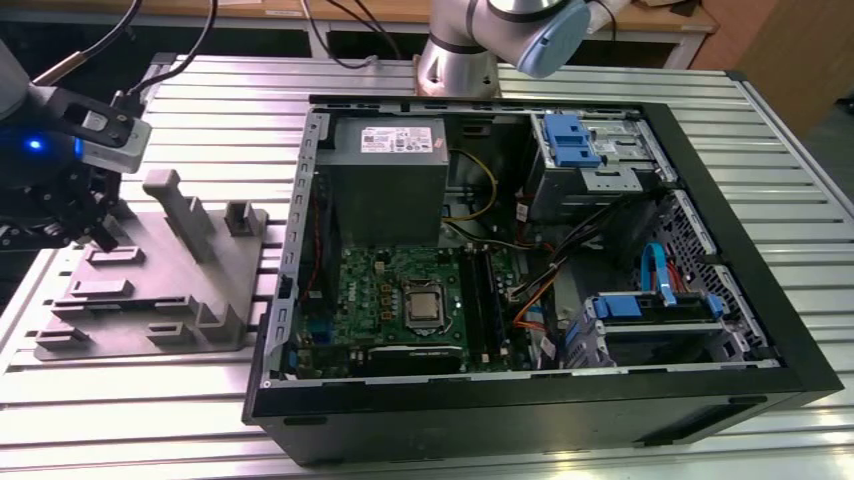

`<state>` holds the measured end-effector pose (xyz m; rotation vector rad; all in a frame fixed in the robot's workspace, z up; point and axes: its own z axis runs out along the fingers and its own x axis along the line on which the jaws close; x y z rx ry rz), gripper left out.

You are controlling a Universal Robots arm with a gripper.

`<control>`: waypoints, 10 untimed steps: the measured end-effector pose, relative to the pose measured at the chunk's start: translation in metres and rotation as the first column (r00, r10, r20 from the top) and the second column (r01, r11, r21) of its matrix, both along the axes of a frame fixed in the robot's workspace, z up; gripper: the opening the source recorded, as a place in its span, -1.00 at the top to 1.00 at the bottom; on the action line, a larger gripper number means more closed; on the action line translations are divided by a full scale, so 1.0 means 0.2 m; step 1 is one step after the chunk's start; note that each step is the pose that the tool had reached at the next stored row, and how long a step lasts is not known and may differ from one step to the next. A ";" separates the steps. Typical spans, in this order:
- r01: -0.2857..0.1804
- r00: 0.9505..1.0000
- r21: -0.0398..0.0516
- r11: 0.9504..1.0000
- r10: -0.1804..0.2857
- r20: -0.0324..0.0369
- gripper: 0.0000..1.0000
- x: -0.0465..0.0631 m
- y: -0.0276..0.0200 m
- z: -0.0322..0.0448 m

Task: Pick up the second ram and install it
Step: 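Pick up the second ram and move it above second insertion slot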

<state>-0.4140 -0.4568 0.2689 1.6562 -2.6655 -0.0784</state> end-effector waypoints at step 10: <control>-0.182 0.983 0.000 0.983 0.182 0.000 0.80 0.00 0.000 -0.022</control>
